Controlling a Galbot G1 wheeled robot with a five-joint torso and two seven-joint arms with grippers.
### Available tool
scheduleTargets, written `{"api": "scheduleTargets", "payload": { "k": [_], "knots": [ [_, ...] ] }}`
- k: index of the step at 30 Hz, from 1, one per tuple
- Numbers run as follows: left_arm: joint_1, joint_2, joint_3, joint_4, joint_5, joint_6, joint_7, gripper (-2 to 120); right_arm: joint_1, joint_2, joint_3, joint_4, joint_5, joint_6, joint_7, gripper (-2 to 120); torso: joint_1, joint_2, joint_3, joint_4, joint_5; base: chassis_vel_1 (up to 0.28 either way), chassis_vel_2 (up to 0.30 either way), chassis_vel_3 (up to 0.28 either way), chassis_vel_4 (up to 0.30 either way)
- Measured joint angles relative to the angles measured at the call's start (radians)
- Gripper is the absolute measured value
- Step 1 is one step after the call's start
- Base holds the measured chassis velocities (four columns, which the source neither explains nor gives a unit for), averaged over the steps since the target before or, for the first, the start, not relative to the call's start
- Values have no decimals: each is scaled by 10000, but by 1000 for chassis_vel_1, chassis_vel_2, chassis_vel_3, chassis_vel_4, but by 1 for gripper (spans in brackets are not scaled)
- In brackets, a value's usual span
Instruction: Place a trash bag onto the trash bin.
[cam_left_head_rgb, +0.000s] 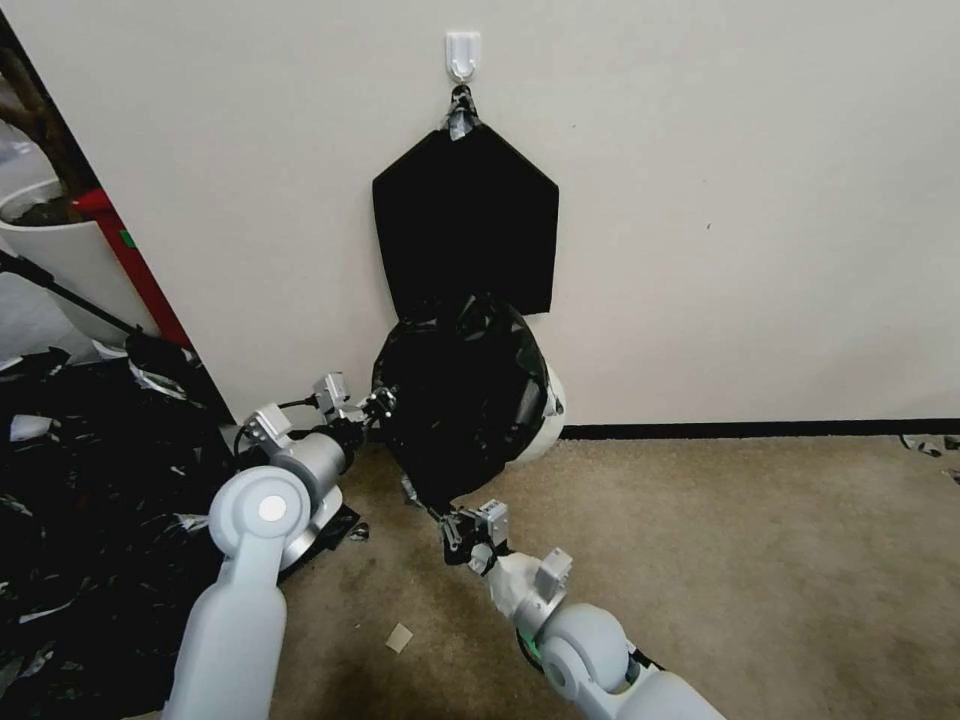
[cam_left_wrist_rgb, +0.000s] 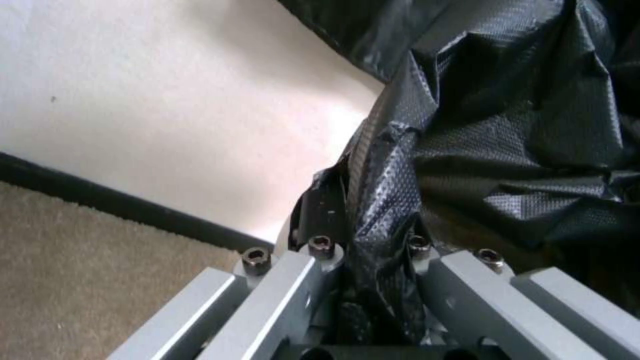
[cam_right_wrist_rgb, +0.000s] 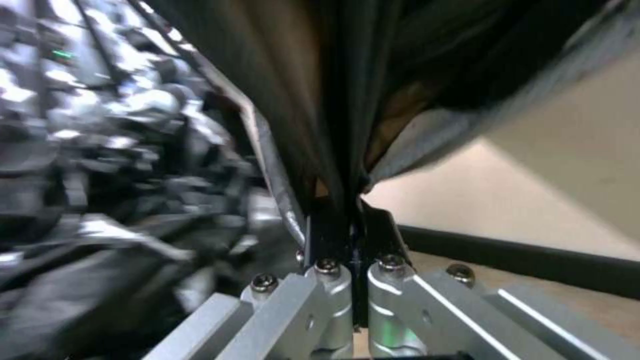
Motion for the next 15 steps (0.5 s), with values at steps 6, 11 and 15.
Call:
{"api": "scheduleTargets", "payload": {
  "k": [6, 11, 15],
  "knots": [
    [97, -43, 74, -87, 253, 62, 201, 3, 210, -17, 255, -79, -1178, -574, 1605, 0, 0, 0, 0, 1, 1, 0, 0, 0, 0],
    [84, -40, 69, -87, 271, 64, 219, 3, 140, -145, 317, 28, -1412, -674, 1975, 0, 0, 0, 0, 0, -2, 0, 0, 0, 0],
    [-21, -46, 36, -32, 325, -22, 255, 3, -117, -302, 257, 291, -1291, 91, 1846, 5, 0, 0, 0, -1, -1, 0, 0, 0, 0]
  ]
}}
